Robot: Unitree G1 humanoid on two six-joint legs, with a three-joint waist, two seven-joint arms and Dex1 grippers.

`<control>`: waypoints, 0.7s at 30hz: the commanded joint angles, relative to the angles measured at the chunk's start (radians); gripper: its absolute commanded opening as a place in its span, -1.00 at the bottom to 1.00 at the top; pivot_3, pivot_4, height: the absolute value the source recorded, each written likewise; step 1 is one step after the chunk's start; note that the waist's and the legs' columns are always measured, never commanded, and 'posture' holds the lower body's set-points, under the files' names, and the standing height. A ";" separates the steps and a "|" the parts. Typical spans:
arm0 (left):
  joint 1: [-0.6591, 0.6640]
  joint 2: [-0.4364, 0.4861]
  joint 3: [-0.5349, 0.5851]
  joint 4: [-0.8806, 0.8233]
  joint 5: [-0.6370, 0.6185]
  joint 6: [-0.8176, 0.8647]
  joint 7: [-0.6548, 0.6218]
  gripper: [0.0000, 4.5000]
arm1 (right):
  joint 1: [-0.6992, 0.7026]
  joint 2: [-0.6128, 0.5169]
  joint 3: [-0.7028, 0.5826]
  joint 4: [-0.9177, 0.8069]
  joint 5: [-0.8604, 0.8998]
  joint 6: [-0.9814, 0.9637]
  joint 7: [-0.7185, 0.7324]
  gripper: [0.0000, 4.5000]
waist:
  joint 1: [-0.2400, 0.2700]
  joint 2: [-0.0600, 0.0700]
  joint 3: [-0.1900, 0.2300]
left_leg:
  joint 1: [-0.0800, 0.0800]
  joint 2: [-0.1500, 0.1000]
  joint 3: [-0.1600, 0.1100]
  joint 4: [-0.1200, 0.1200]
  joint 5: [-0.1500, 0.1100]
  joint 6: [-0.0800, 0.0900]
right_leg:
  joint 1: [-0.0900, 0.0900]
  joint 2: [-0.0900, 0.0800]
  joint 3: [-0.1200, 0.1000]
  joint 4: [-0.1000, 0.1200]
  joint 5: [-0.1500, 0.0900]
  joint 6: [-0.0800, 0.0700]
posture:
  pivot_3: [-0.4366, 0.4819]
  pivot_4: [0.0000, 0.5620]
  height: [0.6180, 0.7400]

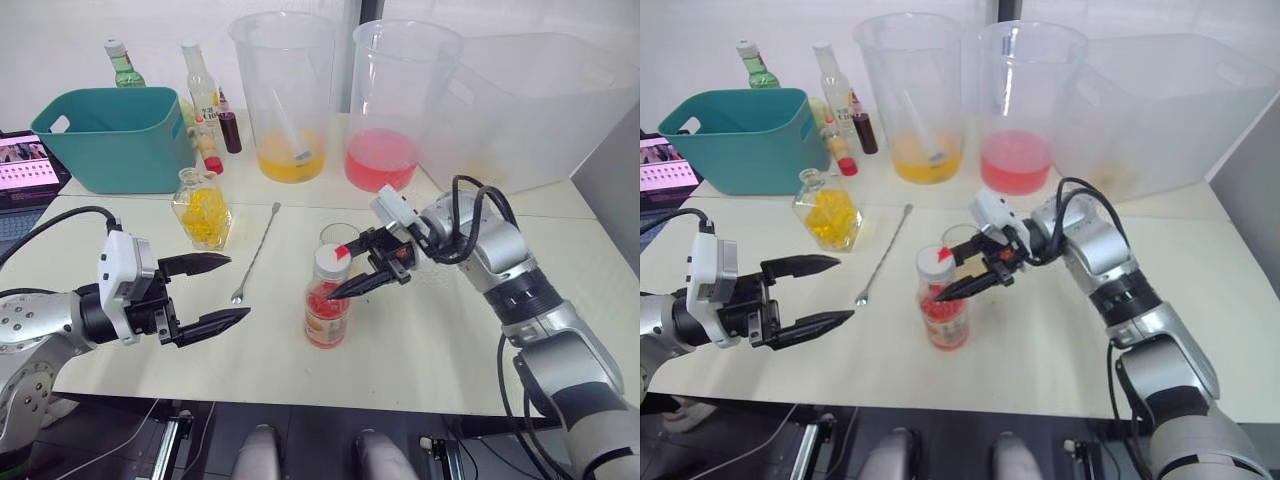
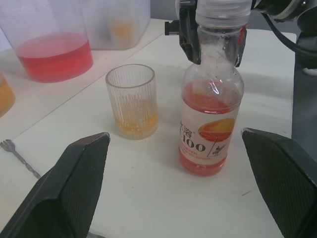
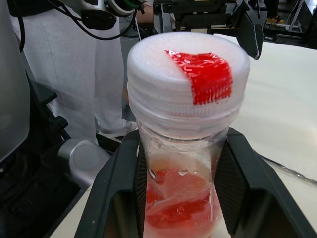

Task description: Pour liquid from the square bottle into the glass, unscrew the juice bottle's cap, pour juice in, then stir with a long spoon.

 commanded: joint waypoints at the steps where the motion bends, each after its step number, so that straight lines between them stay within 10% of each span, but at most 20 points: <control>1: -0.025 0.013 -0.012 -0.029 -0.024 -0.001 -0.004 1.00 | 0.034 -0.025 -0.084 -0.115 0.058 0.085 0.006 -0.41 | 0.001 0.000 0.000 | 0.000 0.000 0.000 0.000 0.000 0.000 | 0.000 0.000 0.000 0.000 0.000 0.000 | -0.05 -0.47 0.66; 11: -0.195 0.004 -0.172 0.111 -0.020 -0.025 -0.142 1.00 | 0.482 -0.110 -0.424 -0.767 0.191 0.456 -0.614 -0.41 | 0.014 0.000 0.000 | -0.001 -0.001 -0.002 -0.001 0.000 0.000 | 0.001 -0.001 -0.003 -0.003 0.000 0.000 | -0.05 -0.47 0.66; 21: -0.406 -0.034 -0.364 0.292 0.036 -0.036 -0.311 1.00 | 0.739 0.099 -0.500 -1.223 0.231 0.606 -1.312 -0.41 | -0.001 0.000 0.000 | -0.001 -0.001 -0.003 -0.002 0.000 -0.001 | 0.001 0.000 -0.003 -0.002 0.000 0.000 | -0.05 -0.47 0.66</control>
